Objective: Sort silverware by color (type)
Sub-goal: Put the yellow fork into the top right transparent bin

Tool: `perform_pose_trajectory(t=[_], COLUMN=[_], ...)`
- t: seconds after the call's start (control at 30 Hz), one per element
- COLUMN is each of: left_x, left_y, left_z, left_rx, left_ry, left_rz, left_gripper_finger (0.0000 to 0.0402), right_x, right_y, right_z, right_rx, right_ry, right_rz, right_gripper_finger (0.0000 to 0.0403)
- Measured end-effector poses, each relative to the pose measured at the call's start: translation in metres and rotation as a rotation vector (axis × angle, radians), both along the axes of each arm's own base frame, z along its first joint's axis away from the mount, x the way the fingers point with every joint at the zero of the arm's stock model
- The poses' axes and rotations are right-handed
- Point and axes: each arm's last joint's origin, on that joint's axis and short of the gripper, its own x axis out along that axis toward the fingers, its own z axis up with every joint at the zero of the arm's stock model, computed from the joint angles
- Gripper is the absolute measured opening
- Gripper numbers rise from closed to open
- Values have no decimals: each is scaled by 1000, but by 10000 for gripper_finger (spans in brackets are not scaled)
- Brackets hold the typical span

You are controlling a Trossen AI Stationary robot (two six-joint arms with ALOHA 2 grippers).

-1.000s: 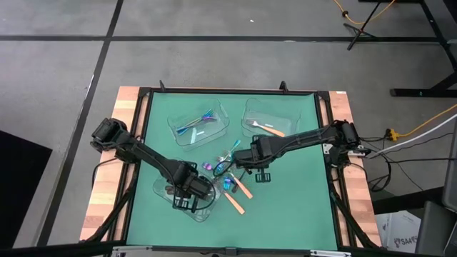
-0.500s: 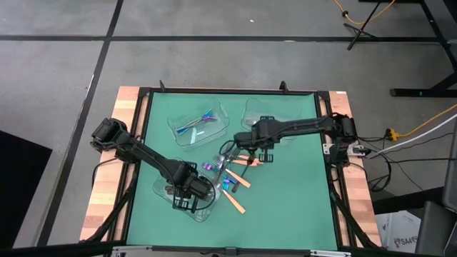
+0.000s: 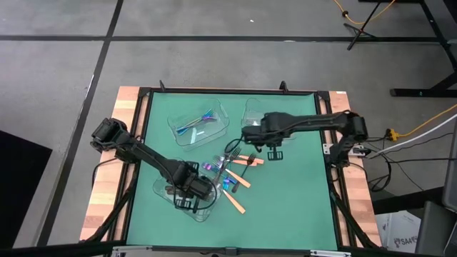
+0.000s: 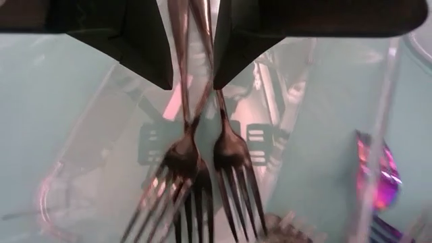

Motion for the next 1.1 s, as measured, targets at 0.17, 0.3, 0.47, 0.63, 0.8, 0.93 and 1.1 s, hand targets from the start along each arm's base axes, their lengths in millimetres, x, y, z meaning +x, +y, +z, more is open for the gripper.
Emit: perform_pose_trajectory(t=[0.17,0.3,0.47,0.63,0.8,0.93,1.1], left_x=[2,2,1,0,-3,-6,-7], left_y=[-1,-2,-4,-7,-14,-19,-21], left_z=[0,0,0,0,0,0,0], left_rx=[-2,-4,0,0,-5,-6,-6], left_ry=[-26,-32,-34,-34,-34,-33,-33], left_rz=[2,-1,-9,7,26,15,9], left_gripper_finger=[101,101,101,101,101,101,101], right_x=[-16,-29,-43,-48,-52,-55,-59], right_y=[-7,-18,-37,-58,-81,-98,-116], right_z=[28,47,60,48,17,-10,-35], right_rx=[-21,-61,-153,-161,-138,-53,38], right_ry=[-119,-222,-293,-338,-307,-322,-392], right_rz=[-23,-83,-181,-253,-301,-324,-344], right_gripper_finger=[40,40,40,40,40,40,40])
